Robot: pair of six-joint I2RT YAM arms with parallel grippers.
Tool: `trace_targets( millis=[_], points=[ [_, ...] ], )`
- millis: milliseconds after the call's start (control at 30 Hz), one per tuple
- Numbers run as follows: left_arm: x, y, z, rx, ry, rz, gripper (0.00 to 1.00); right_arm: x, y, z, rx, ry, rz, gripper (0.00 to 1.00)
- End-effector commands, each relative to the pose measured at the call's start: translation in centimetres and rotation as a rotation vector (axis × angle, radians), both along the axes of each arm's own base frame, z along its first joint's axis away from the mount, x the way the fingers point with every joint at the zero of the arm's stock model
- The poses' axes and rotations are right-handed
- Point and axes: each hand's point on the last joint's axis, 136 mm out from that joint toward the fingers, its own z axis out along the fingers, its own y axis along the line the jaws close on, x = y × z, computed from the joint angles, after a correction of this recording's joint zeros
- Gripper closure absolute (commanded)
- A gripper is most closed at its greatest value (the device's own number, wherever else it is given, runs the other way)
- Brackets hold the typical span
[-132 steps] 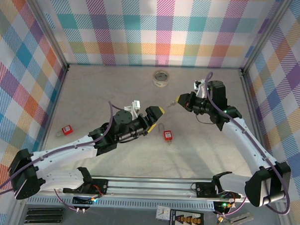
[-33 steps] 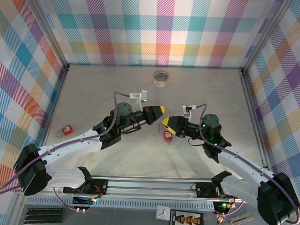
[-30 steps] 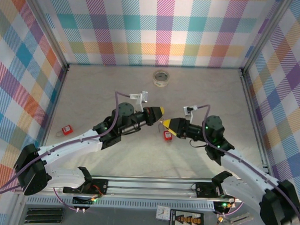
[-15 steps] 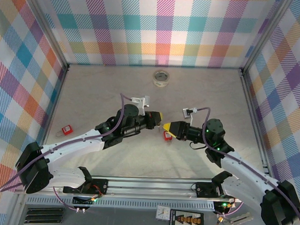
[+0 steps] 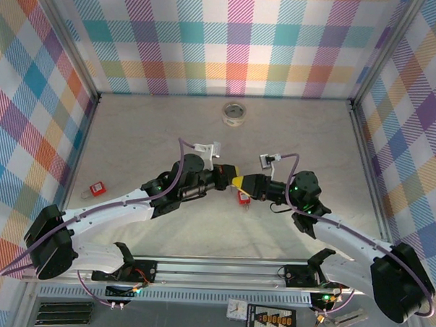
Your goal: Unlock with the key
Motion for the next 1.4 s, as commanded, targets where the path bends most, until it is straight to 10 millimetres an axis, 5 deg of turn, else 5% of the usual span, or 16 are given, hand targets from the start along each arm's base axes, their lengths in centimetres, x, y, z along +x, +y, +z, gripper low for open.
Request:
trace_targets(
  millis=[0,400,700,1367],
  points=[
    [-1.1,-1.0,2.9,-0.118,-0.046,-0.044,1.0,-0.2,0.3,-0.1,0.023,-0.01,0.015,0.56],
    [-0.7,3.1,4.5,-0.17,-0.098,0.118,1.0,-1.2,-0.8,-0.2,0.016,0.01,-0.025,0.54],
    [-0.5,2.8,3.9,-0.195,-0.087,0.124,1.0,-1.2,0.1,1.9,0.087,-0.028,0.004,0.53],
    [-1.3,1.5,2.8,-0.195,-0.068,0.088,1.0,0.0,1.9,1.4,0.082,-0.027,0.017,0.55]
  ],
)
